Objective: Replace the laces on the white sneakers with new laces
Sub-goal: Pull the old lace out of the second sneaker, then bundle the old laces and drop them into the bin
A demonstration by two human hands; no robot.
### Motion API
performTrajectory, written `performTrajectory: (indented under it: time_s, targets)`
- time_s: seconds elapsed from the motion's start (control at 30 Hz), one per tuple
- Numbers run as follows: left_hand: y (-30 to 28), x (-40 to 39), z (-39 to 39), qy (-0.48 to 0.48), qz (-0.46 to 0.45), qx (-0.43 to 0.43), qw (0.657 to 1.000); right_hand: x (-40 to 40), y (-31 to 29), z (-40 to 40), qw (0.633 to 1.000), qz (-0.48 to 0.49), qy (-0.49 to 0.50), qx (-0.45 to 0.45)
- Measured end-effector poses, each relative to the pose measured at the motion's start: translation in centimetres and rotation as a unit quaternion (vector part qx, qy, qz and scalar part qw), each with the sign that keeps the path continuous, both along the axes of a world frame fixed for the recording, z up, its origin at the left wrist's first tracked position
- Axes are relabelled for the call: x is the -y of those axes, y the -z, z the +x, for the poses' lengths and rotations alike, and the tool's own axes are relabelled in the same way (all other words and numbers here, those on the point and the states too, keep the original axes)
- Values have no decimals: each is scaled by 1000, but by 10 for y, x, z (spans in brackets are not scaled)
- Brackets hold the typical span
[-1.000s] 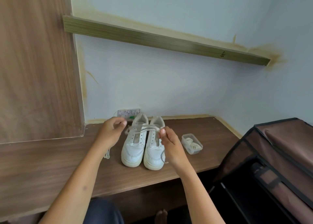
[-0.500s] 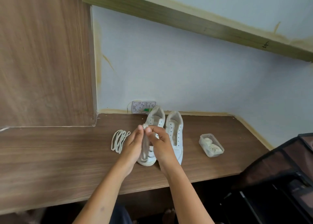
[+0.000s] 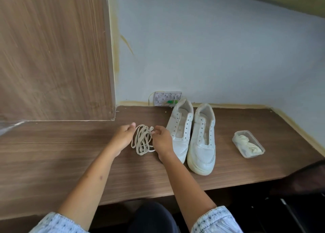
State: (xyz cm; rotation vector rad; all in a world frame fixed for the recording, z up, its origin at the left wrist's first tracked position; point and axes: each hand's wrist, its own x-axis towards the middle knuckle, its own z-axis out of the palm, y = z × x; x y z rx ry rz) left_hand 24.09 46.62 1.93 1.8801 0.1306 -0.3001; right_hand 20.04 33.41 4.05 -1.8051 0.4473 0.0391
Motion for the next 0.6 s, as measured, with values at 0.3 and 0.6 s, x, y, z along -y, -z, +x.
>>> performTrajectory:
  time_s: [0.3,0.6]
  targets:
    - [24,-17,-11,36,-25,30,999,-36,21,-16,994,-57,-95,-9]
    - [27,-76,-97,-15,-31,24,999,-76,49,-95,990,138,-25,-20]
